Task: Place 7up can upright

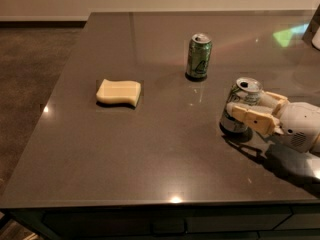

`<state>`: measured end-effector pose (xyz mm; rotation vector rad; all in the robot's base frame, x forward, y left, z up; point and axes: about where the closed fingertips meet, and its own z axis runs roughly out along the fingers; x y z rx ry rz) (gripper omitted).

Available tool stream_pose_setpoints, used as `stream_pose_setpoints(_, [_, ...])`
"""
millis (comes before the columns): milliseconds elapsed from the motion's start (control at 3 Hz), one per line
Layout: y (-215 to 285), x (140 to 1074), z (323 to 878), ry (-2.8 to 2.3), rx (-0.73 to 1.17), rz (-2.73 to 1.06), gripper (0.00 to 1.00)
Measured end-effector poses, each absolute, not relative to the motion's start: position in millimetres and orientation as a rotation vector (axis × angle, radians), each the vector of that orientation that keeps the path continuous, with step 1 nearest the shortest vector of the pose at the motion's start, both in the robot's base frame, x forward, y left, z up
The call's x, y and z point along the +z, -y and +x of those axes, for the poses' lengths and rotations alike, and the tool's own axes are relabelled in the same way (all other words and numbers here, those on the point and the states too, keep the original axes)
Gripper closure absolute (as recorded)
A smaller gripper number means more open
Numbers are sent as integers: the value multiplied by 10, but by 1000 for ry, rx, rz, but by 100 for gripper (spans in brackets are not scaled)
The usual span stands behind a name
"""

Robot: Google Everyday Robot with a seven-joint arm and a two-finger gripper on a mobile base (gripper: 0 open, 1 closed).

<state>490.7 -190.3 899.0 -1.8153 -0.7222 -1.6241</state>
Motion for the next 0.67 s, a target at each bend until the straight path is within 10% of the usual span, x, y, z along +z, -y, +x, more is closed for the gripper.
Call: stream_pose_setpoints(667, [1878, 8995, 4910, 701, -1605, -1815, 0])
